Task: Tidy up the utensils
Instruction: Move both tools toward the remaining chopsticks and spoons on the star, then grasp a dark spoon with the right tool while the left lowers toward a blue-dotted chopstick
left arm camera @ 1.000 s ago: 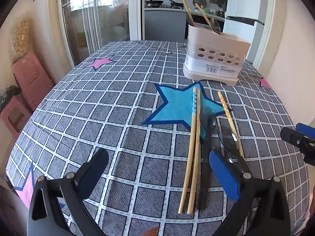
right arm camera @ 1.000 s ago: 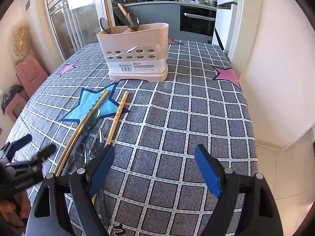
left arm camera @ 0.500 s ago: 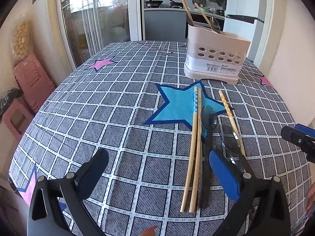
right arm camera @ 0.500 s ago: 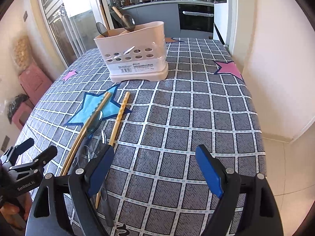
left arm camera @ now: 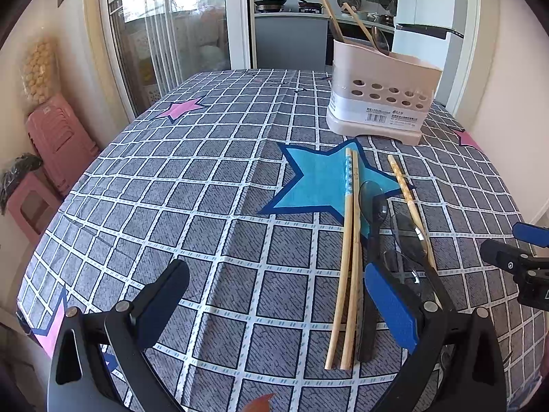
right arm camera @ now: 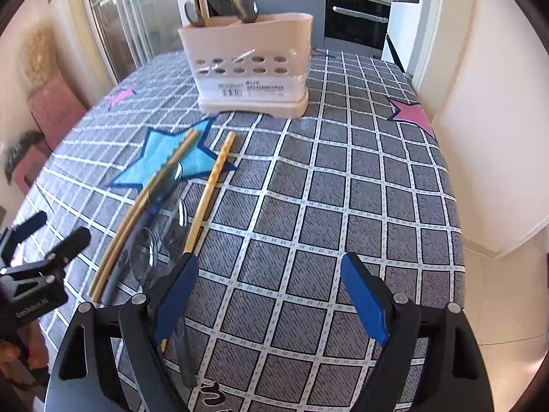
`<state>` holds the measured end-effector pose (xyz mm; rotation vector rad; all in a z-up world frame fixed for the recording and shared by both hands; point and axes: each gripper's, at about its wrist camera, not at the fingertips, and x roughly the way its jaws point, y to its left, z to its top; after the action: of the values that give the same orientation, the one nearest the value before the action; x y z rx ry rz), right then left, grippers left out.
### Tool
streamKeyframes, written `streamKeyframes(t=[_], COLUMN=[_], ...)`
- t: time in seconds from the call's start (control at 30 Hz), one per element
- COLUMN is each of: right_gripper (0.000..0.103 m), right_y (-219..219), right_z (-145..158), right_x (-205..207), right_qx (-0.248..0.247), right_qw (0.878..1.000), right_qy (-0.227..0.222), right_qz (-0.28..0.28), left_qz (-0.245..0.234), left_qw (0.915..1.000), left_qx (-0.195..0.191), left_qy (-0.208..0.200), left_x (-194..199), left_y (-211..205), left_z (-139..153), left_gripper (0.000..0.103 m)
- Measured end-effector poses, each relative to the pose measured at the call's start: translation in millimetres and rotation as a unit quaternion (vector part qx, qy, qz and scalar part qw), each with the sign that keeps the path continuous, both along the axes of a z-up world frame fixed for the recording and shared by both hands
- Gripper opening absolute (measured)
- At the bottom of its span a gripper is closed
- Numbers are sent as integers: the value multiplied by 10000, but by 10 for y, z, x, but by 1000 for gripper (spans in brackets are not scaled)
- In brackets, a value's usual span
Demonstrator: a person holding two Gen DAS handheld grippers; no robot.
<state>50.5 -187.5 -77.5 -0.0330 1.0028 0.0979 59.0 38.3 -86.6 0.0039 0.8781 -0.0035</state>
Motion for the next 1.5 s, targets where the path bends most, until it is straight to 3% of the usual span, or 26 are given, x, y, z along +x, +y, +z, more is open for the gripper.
streamKeyframes(t=[0.23, 1.5], right_gripper=[87, 87], right_y=[41, 181], right_z=[3, -1], right_x=[-2, -32], right_qx=[-276, -675], right_qw=[9996, 9973], right_qy=[-108, -235], right_qz=[-23, 165], left_qz=[16, 2], left_qw=[10000, 9999], left_qx=[10, 61], left_qy=[-4, 112], left_x=[-3, 15], left_y=[23, 54], left_z=[-1, -96], left_gripper=[103, 103])
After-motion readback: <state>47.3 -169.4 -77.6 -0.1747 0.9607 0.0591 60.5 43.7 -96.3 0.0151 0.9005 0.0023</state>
